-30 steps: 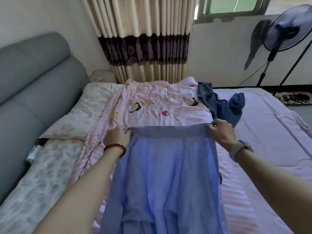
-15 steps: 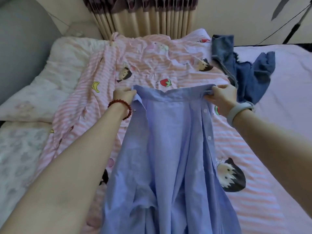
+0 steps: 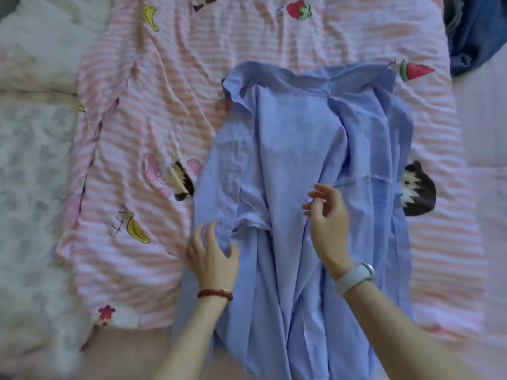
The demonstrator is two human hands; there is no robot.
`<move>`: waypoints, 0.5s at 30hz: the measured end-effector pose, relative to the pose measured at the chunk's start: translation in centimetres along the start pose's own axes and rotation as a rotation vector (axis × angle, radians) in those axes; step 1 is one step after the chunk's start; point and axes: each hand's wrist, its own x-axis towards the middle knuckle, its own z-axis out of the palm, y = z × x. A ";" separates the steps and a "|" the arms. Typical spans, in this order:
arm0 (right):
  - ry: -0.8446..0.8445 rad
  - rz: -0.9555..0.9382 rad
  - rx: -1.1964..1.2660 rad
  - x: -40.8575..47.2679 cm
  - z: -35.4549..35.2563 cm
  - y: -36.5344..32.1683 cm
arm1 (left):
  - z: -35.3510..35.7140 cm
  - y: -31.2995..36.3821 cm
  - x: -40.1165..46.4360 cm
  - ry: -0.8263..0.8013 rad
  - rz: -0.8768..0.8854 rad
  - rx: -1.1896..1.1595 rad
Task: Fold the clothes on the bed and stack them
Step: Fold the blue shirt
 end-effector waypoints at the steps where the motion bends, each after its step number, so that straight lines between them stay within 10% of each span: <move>1: -0.034 -0.013 -0.015 -1.9 0.3 0.7 | 0.1 -1.2 -1.7 -0.007 0.005 0.058; 15: -0.582 -0.030 -0.501 -18.3 2.0 8.7 | -3.0 -10.6 -7.8 -0.330 -0.462 -0.078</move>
